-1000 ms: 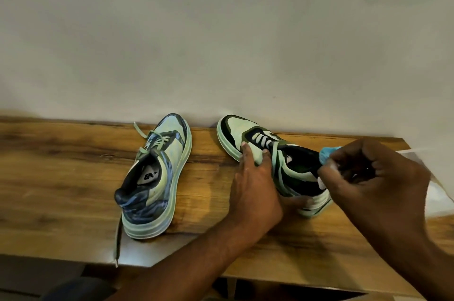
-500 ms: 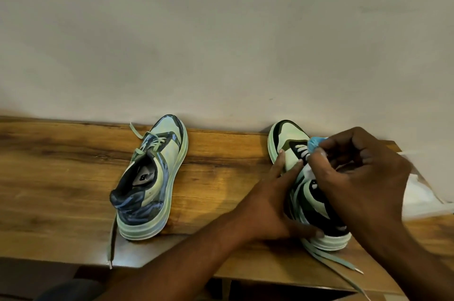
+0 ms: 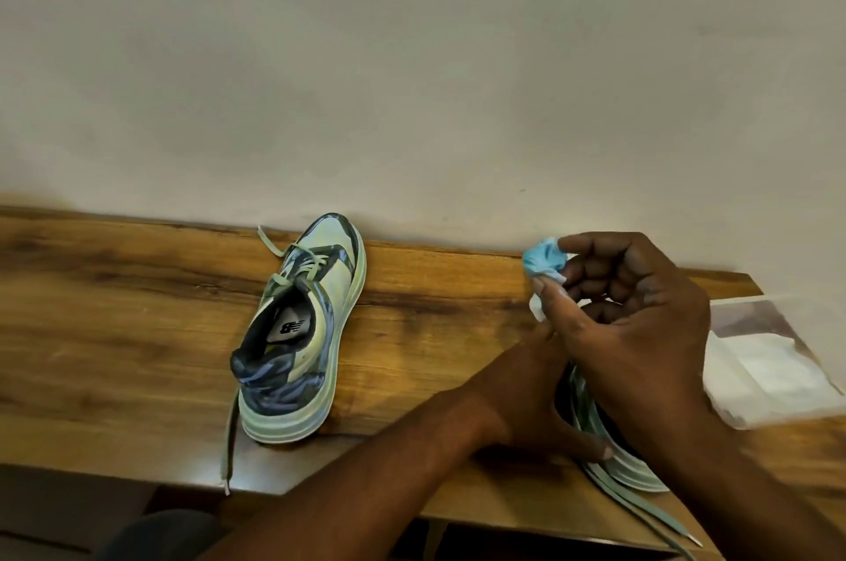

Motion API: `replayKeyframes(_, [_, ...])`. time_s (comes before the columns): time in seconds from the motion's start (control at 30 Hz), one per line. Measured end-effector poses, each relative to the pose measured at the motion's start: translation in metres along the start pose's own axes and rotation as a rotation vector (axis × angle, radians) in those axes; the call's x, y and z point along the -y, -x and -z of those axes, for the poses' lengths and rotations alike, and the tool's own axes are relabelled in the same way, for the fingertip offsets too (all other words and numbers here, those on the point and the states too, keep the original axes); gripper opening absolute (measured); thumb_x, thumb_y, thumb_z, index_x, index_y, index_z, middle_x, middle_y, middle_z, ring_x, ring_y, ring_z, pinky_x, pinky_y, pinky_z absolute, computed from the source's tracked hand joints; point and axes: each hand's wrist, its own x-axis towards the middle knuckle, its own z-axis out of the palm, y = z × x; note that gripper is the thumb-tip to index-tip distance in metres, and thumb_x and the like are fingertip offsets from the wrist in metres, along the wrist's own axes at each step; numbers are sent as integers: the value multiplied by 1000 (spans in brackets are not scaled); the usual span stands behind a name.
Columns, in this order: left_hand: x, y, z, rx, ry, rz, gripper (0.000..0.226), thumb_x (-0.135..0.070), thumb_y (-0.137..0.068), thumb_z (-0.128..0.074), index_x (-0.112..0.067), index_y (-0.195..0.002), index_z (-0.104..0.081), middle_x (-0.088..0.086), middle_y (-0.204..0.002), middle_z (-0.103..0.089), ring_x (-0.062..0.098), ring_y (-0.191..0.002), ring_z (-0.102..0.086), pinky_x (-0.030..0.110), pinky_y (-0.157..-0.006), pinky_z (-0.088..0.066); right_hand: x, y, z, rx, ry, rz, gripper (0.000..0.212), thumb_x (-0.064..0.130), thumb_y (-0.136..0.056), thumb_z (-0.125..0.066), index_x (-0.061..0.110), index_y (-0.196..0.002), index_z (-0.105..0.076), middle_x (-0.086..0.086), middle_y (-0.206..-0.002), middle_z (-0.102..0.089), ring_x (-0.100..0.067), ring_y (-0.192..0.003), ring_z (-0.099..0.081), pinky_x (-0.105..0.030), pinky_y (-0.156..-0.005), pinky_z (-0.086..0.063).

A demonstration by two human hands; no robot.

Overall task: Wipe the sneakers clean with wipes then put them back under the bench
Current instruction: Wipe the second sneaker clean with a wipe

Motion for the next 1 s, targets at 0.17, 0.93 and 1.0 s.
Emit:
replayKeyframes(0.17, [-14,3,15,5,-96,25,88,-31,-71,-94,-24,-145,-47,1,-145,-56,20,-129,-57,46,-104,-54,1,-1,-9,43,81,52,35,10,-82,-84,25,-113,-75,12,-102,-74,-6,-92,-72,-18,-79,-57])
replayKeyframes(0.93, [-1,130,187,-635,-82,954,53,-64,-63,-91,-24,-81,-60,-9,-78,-61,11,-75,-60,32,-75,-52,-31,11,-67,308,187,-57,21,24,-85,-82,39,-99,-78,28,-84,-73,5,-83,-69,-30,-76,-60])
replayKeyframes(1.0, [3,129,186,-613,-140,952,50,-60,-57,-95,-25,-78,-64,-4,-84,-72,16,-80,-68,32,-75,-56,-32,13,-68,318,188,-42,19,24,-85,-81,37,-99,-79,27,-86,-74,4,-85,-69,-29,-77,-59])
